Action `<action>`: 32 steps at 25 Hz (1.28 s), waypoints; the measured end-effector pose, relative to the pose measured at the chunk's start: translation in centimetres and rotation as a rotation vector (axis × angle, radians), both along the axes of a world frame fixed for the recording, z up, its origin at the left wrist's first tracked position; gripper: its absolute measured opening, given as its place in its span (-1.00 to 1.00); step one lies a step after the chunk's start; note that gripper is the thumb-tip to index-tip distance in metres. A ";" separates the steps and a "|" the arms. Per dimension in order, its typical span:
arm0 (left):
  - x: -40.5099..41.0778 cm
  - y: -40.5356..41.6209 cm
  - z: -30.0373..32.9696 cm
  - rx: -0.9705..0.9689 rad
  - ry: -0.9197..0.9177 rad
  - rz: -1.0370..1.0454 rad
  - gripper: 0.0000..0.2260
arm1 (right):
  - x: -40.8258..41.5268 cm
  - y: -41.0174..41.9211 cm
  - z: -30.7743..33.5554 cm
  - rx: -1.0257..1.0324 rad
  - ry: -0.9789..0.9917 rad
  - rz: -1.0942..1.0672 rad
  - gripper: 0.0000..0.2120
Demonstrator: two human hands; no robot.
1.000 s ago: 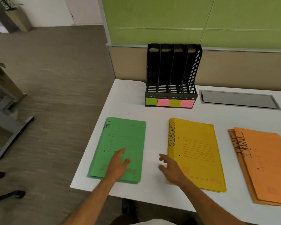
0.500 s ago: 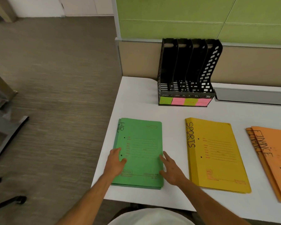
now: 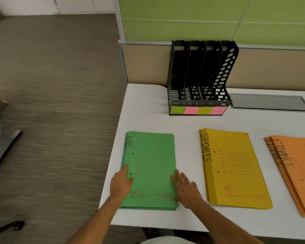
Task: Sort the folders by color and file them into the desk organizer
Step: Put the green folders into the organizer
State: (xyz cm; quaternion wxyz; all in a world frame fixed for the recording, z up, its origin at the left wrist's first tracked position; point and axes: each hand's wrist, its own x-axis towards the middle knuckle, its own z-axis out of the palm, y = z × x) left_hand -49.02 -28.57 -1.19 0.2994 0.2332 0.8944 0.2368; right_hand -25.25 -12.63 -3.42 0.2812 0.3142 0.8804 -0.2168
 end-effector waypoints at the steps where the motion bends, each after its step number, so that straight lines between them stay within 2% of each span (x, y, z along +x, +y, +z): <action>1: -0.2 0.2 0.3 0.048 -0.026 0.077 -0.45 | 0.2 0.1 0.1 -0.001 0.005 0.001 -0.13; 4: -0.9 1.1 1.4 0.182 -0.146 0.280 -0.60 | -0.1 0.8 0.8 -0.011 -0.016 0.031 -0.16; 7: -0.9 2.3 2.7 0.304 -0.306 0.320 -0.67 | -0.2 1.3 0.8 -0.073 0.047 -0.034 -0.20; 10: -0.7 3.6 4.5 0.389 -0.328 0.286 -0.67 | -0.4 2.5 1.6 -0.278 0.215 -0.281 -0.24; 14: -1.8 5.7 7.3 0.510 -0.374 0.234 -0.66 | -1.6 5.2 5.6 -0.621 0.589 -0.806 -0.28; 16: -2.7 7.1 8.7 0.573 -0.411 0.229 -0.66 | -2.5 7.2 8.4 -0.715 0.757 -0.951 -0.43; 19: -3.6 8.9 10.0 0.656 -0.468 0.221 -0.65 | -3.5 9.6 11.9 -0.798 0.877 -0.927 -0.71; 21: -4.1 10.1 10.1 0.688 -0.493 0.199 -0.63 | -3.9 10.2 14.0 -0.898 0.894 -0.877 -0.72; 23: -4.8 11.6 9.9 0.693 -0.503 0.146 -0.61 | -4.2 10.8 15.4 -0.891 0.903 -0.848 -0.70; 26: -6.1 13.9 8.5 0.603 -0.503 0.024 -0.65 | -4.7 12.0 17.0 -0.741 0.958 -0.857 -0.73; 28: -7.2 15.5 6.5 0.434 -0.384 -0.080 -0.63 | -4.7 12.9 18.2 -0.631 1.009 -0.881 -0.77; 32: -9.4 17.7 1.9 -0.146 -0.043 -0.455 -0.13 | -4.3 15.0 21.1 -0.375 1.150 -0.983 -0.82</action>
